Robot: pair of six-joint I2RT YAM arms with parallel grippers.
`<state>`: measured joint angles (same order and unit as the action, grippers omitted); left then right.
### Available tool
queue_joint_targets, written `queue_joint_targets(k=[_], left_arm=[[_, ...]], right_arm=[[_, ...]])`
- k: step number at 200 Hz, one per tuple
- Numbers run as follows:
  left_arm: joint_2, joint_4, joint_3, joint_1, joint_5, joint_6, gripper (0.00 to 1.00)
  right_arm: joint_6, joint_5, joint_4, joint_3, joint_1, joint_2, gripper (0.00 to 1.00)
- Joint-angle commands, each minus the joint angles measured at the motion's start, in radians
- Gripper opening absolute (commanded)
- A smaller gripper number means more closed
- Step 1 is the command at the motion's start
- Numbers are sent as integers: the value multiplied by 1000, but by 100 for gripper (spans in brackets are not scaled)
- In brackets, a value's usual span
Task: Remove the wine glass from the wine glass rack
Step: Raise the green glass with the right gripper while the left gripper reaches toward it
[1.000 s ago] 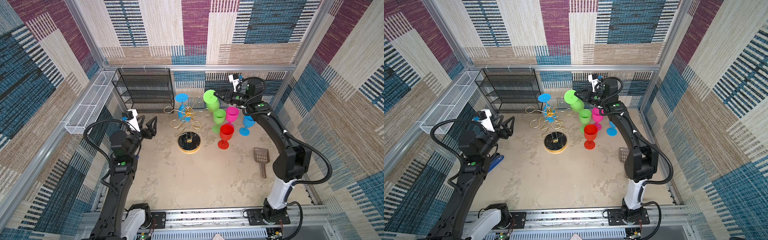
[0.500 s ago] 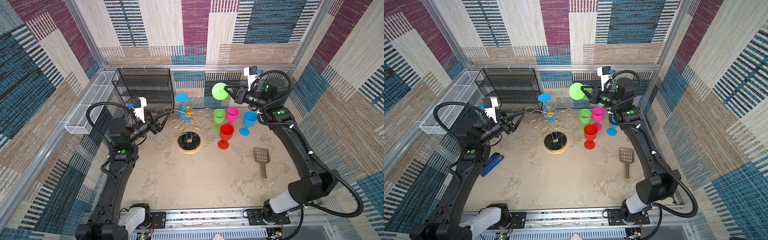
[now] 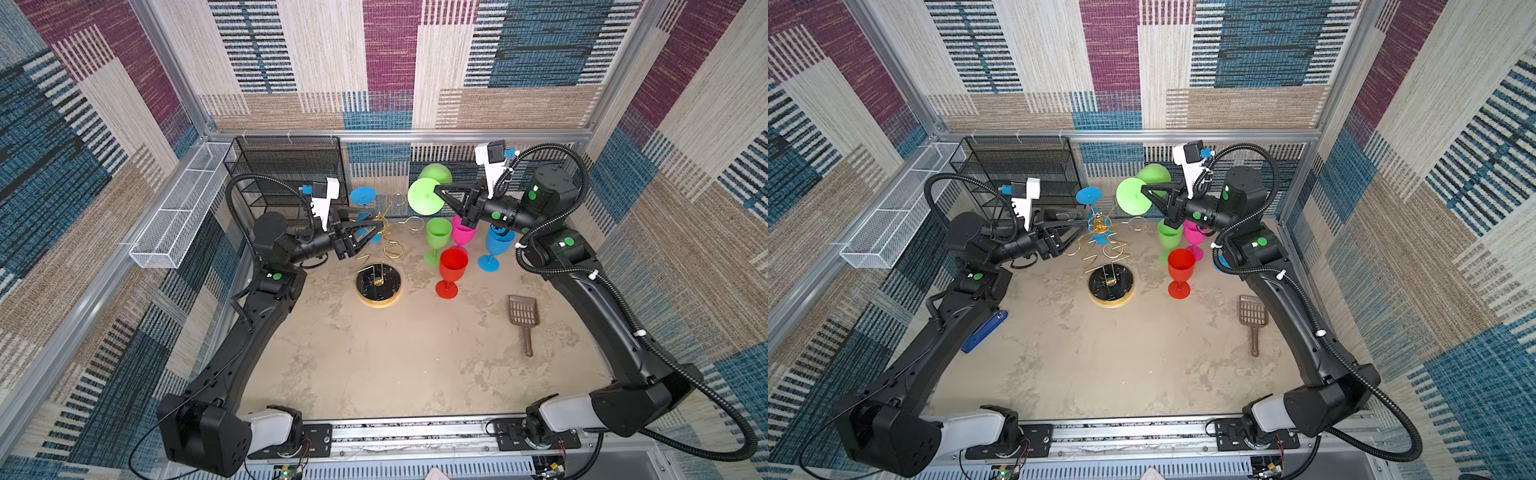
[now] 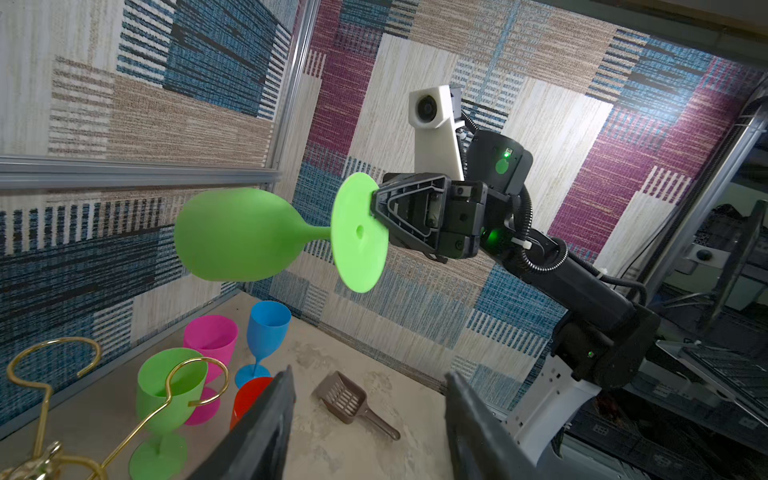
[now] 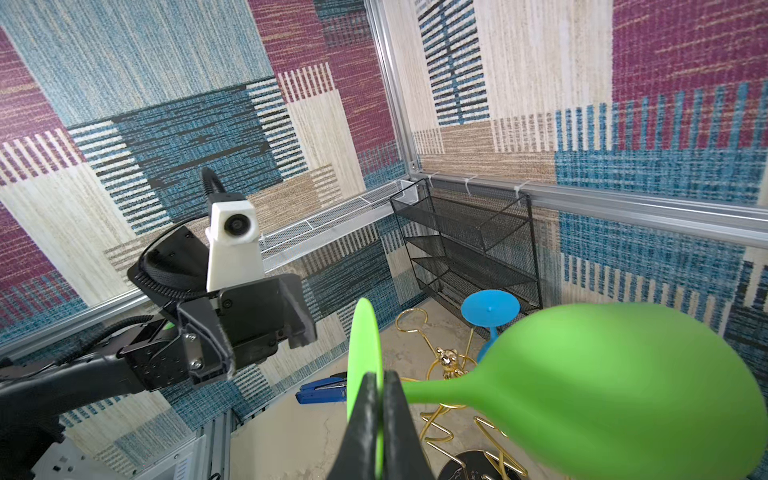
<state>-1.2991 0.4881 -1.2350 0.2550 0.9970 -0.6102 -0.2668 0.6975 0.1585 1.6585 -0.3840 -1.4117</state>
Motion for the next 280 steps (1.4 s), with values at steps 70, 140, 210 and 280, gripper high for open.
queue_joint_targets(k=[70,140,210,280], left_arm=[[-107,231,-50,67,-30,-137,57],[-165,280,-82,97,-23,-174,54],[-172,311,-83,115,2,-210,34],[-171,319,-77,124,18,-230,17]], right_arm=[[7,43,-64,-44,-53,14,0],[-2,49,-77,-45,-80,7,0],[-10,53,-97,-48,-92,-16,0],[2,32,-97,-49,-101,-20,0]])
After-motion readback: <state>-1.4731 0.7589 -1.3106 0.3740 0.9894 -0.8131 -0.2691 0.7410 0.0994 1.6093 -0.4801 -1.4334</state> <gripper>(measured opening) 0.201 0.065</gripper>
